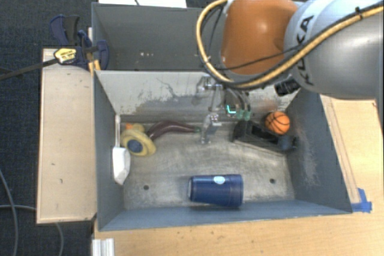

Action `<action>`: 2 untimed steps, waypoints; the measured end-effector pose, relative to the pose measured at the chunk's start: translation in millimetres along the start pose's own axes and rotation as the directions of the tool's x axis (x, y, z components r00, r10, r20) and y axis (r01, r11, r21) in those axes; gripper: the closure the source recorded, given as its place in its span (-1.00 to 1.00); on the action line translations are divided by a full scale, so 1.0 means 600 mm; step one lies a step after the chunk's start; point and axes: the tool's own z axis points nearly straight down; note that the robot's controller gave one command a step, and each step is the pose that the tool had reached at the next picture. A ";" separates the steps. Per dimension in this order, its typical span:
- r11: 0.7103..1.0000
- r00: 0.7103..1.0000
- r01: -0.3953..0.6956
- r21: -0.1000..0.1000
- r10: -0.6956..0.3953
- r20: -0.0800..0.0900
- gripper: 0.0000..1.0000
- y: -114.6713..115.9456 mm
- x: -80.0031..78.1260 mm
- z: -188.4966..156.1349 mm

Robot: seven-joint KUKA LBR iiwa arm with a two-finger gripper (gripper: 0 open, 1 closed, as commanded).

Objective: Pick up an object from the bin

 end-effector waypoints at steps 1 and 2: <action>1.000 1.000 -0.002 -0.001 0.002 0.008 -1.00 -0.001 -0.003 -0.007; 0.996 0.996 0.085 0.001 -0.085 0.012 -1.00 0.015 0.012 0.047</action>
Offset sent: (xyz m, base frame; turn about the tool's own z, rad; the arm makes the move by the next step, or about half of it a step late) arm -0.0282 0.0273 -0.0939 -0.2522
